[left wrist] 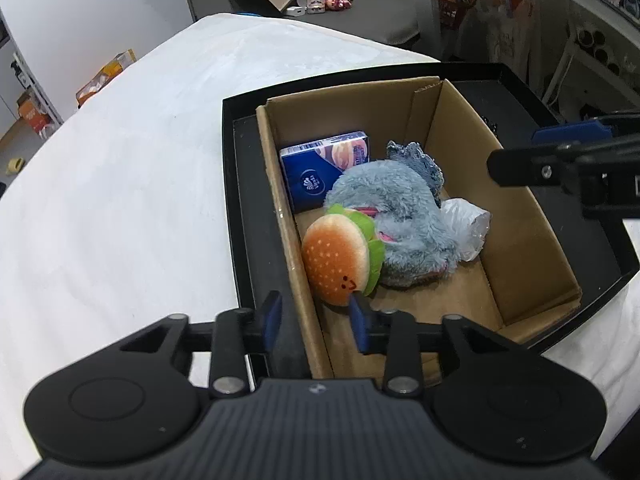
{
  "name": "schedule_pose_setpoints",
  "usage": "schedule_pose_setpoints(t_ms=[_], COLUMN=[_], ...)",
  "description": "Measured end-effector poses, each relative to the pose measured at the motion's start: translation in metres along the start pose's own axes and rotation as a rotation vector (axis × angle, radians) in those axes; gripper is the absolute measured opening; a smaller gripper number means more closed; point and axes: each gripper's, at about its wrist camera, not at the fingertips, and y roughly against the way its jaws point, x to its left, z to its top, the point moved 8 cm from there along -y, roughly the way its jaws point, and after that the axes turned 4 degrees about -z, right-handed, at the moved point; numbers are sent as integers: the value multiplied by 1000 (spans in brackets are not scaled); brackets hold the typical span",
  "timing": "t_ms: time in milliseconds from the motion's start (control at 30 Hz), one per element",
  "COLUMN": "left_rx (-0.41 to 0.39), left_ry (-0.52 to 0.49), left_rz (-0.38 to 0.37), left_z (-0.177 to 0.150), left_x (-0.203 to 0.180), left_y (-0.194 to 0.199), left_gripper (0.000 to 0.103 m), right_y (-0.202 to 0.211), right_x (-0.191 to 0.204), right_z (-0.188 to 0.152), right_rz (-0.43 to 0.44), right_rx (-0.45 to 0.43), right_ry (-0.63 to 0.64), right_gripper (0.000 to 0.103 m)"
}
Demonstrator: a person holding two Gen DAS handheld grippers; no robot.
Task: Organize soft objects
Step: 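Lower the burger plush into the box and open the right gripper, then move the right gripper to the black beaded bracelet and close on it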
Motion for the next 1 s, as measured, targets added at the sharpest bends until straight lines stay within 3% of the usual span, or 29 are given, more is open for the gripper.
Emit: schedule_pose_setpoints(t_ms=[133, 267, 400, 600, 700, 1000], left_rx=[14, 20, 22, 38, 39, 56], left_ry=[-27, -44, -36, -50, -58, -90], left_rz=[9, 36, 79, 113, 129, 170], left_z=[4, 8, 14, 22, 26, 33], left_x=[-6, -7, -3, -5, -7, -12], left_y=[-2, -3, -4, -7, -7, -10], left_gripper=[50, 60, 69, 75, 79, 82], right_y=[0, -2, -5, -17, -21, -41], right_x=[-15, -36, -53, -67, -77, -102], right_z=[-1, -1, -2, -4, -4, -10], right_rz=[-5, -16, -21, 6, 0, 10], right_rx=[-20, -40, -59, -56, -69, -64], right_ry=[-29, -86, -121, -163, -180, -222], right_gripper=[60, 70, 73, 76, 82, 83])
